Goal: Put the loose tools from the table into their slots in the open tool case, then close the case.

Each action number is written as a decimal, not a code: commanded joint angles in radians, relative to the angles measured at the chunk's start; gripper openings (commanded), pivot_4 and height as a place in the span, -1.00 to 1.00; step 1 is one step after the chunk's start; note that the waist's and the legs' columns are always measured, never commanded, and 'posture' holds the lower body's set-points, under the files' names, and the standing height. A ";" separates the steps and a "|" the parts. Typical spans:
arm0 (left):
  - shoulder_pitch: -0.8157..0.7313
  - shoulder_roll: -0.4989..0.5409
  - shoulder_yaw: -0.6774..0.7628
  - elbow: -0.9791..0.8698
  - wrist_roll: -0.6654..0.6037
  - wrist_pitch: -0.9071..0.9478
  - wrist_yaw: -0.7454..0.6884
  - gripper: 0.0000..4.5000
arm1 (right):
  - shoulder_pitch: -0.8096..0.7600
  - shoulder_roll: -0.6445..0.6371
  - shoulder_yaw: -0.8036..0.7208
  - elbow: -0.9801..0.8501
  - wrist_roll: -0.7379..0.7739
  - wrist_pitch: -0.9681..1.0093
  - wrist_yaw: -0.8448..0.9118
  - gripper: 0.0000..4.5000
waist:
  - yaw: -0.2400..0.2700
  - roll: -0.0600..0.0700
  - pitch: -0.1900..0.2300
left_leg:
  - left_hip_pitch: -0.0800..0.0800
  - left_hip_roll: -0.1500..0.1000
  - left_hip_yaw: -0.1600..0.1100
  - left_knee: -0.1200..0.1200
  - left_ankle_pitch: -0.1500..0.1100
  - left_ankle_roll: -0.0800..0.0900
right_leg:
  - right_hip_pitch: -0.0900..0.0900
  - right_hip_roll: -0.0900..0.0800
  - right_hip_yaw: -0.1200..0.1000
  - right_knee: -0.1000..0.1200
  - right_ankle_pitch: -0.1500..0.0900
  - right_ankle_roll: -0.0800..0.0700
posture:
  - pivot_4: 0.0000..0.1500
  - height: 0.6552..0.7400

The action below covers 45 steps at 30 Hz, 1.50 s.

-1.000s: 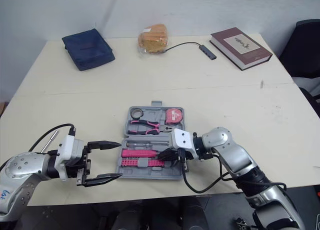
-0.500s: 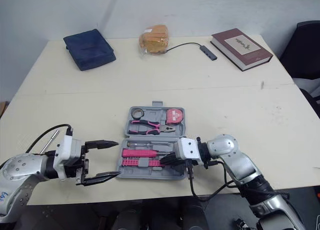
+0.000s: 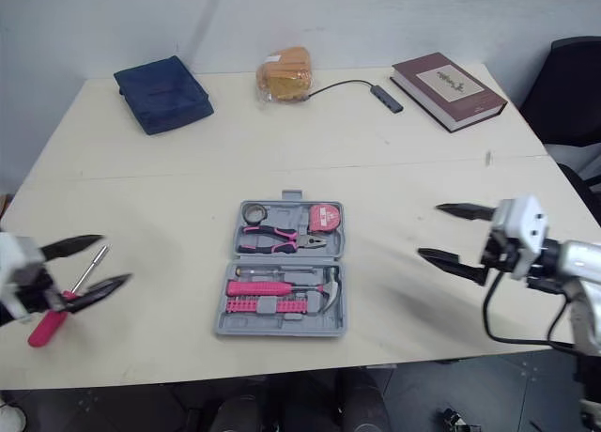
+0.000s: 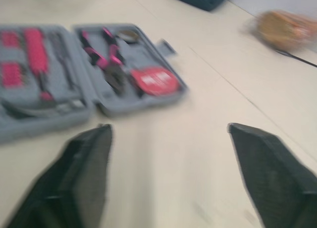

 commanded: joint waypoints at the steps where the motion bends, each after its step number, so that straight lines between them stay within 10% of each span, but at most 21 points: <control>1: 0.019 0.022 0.083 0.123 0.021 -0.081 -0.017 1.00 | -0.001 -0.030 -0.065 0.150 -0.043 -0.155 0.024 0.99 | 0.000 0.000 0.000 | 0.000 0.000 0.000 0.000 0.000 0.000 | 0.000 0.000 0.000 0.000 0.000 0.000 | 1.00 1.00; 11: 0.132 0.017 0.316 0.555 0.034 -0.246 0.127 1.00 | -0.022 -0.133 -0.191 0.728 -0.122 -0.465 -0.065 0.99 | -0.008 0.000 0.000 | 0.003 0.000 0.007 -0.001 -0.001 0.000 | 0.000 -0.002 0.005 -0.001 0.000 0.001 | 1.00 1.00; 22: 0.217 -0.049 0.338 0.520 -0.008 -0.225 0.159 1.00 | -0.035 -0.140 -0.179 0.891 -0.162 -0.573 -0.182 0.99 | -0.023 -0.001 0.000 | 0.012 0.002 0.015 -0.003 -0.006 -0.004 | 0.001 -0.005 0.014 0.001 0.000 0.000 | 1.00 1.00; 34: 0.204 -0.023 0.168 0.174 -0.068 0.050 0.069 1.00 | -0.003 0.135 -0.030 0.067 0.146 -0.146 -0.098 0.99 | -0.025 -0.001 -0.002 | 0.013 0.004 0.017 -0.004 -0.006 -0.004 | 0.000 -0.003 0.017 0.002 0.000 0.000 | 1.00 1.00; 45: 0.264 -0.039 0.129 0.068 0.011 0.229 0.166 1.00 | 0.025 0.240 0.148 -0.330 0.219 -0.038 -0.038 0.99 | -0.023 -0.002 -0.002 | 0.013 0.004 0.017 -0.004 -0.008 -0.003 | 0.000 -0.002 0.017 0.002 0.000 0.000 | 1.00 1.00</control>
